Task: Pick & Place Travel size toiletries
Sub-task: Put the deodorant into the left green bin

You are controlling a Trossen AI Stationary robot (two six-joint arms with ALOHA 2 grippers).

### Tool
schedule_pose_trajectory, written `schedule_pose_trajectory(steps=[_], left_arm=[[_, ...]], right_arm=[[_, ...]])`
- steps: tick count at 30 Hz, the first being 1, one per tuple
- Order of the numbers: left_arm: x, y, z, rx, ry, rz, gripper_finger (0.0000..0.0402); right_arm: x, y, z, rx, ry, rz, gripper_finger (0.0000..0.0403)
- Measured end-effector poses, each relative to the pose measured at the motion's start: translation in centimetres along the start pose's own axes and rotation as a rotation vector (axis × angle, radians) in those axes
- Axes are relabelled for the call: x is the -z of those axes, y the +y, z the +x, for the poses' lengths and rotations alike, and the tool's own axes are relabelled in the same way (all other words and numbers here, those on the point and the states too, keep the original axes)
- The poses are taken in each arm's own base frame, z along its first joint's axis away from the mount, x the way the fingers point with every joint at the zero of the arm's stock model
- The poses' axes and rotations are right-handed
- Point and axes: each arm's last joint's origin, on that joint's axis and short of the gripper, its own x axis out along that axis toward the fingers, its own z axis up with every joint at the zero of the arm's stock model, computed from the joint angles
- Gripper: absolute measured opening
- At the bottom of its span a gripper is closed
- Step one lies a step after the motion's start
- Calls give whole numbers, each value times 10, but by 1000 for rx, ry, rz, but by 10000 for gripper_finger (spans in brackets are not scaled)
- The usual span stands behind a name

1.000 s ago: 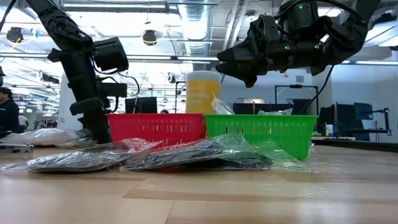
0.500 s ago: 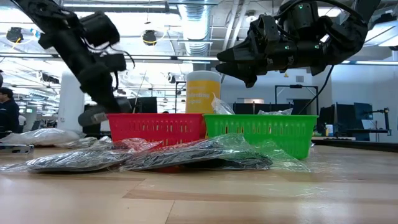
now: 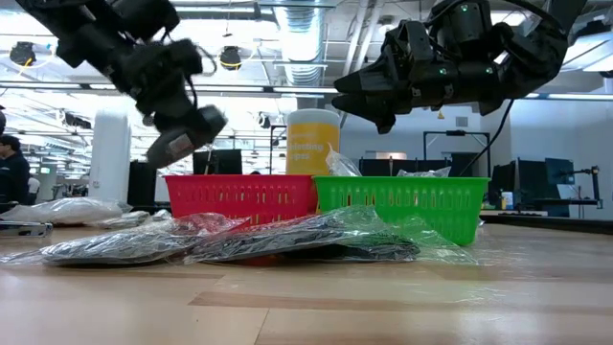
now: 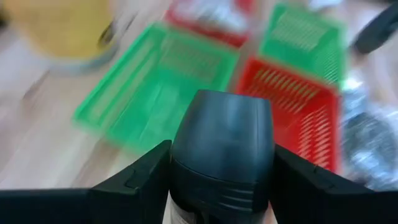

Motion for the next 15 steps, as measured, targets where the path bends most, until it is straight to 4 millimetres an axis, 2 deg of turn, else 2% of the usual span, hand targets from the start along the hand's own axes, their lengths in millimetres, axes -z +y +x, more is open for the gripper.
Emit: schedule_pose_trajectory(steps=[6, 11, 15], left_arm=[[-7, -17, -1, 57, -95, 30, 205], [-8, -18, -1, -11, -123, 34, 205], [-14, -19, -2, -2, -179, 32, 205]], right_arm=[[0, 1, 0, -5, 1, 0, 182], [0, 1, 0, -4, 1, 0, 178], [0, 1, 0, -4, 1, 0, 178]])
